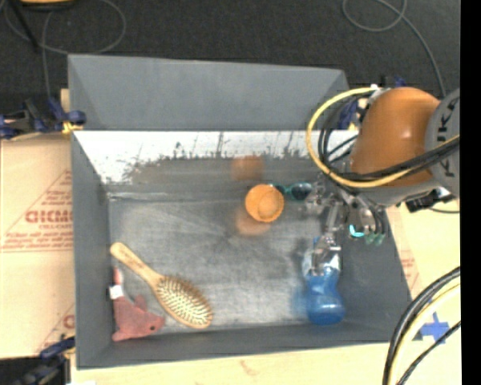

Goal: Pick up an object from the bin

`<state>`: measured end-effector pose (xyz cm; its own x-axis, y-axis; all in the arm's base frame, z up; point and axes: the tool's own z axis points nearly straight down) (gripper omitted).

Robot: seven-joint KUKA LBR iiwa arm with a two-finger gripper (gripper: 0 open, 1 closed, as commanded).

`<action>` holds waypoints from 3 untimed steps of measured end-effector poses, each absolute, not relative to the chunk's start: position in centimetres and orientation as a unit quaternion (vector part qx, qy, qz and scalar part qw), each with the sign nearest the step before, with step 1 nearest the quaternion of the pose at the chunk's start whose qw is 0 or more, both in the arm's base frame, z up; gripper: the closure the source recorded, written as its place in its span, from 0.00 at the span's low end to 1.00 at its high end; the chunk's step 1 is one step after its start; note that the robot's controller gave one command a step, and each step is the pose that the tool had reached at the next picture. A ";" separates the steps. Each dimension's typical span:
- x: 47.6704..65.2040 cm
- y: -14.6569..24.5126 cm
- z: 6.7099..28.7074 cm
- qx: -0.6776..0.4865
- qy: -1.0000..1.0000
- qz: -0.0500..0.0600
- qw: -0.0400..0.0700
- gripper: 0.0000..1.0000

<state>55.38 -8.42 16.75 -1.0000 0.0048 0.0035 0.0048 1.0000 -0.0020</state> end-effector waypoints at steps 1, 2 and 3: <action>55.6 -8.4 17.1 -0.001 -1.000 0.002 -0.002 0.00; 54.0 -12.2 14.4 0.019 -1.000 0.001 -0.004 0.00; 53.3 -13.8 13.3 0.025 -1.000 0.002 -0.005 0.00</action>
Offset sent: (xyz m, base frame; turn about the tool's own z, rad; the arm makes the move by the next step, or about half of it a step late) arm -0.0283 -0.0699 -0.0457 -0.0581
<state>53.29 -13.85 13.29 -0.9987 -0.0490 -0.0106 -0.0490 0.9988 -0.0037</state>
